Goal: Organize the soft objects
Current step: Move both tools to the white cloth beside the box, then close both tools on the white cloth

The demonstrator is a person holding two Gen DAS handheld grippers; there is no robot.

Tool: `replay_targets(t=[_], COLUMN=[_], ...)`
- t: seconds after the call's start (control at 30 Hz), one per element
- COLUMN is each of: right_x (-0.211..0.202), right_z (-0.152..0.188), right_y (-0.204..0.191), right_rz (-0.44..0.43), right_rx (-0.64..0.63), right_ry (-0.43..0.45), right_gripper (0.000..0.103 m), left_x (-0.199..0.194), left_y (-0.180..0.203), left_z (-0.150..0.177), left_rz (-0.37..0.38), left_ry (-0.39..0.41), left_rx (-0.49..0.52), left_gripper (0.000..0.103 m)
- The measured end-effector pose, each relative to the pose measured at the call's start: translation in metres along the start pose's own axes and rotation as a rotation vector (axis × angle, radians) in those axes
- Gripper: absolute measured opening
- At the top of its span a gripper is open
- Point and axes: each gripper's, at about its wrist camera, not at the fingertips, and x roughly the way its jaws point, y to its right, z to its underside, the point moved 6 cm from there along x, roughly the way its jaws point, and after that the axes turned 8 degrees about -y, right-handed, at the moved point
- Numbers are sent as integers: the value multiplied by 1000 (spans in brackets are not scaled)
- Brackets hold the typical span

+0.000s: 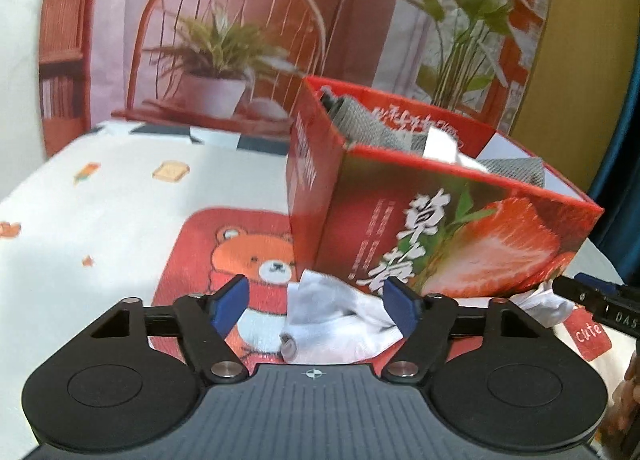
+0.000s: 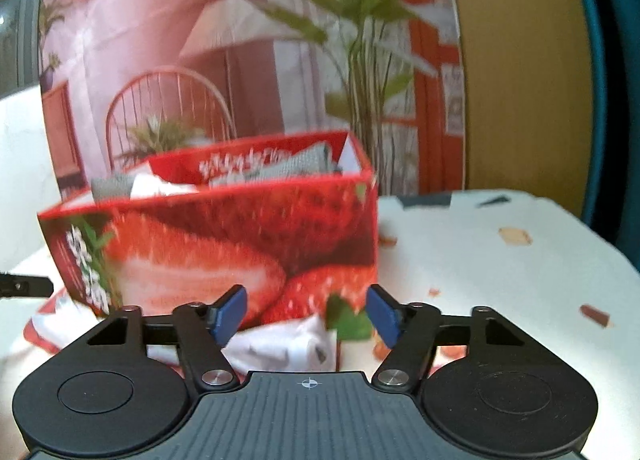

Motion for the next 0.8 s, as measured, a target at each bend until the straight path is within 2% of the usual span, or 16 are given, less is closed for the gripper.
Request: replay_targets(t=[0.23,0.4,0.57,0.8], right_x=[18,28,34,38], right_z=[9,12,14,14], right_y=[-5,-5,-11,-13], right_rz=[1,-14,-18,-35], right_rx=[-19,-19,-46,-53], right_ry=[-80,-133,-173,-197], right_gripper=[54,53,47,40], left_x=[17,27,28,30], left_y=[7,8,5,4], left_z=[8,15,17,18], left_rz=[2,-52,-22,-7], left_ry=[-24,-45,-53,-54], left_rx=[28,65,46,46], left_gripper=[74,61,56,56])
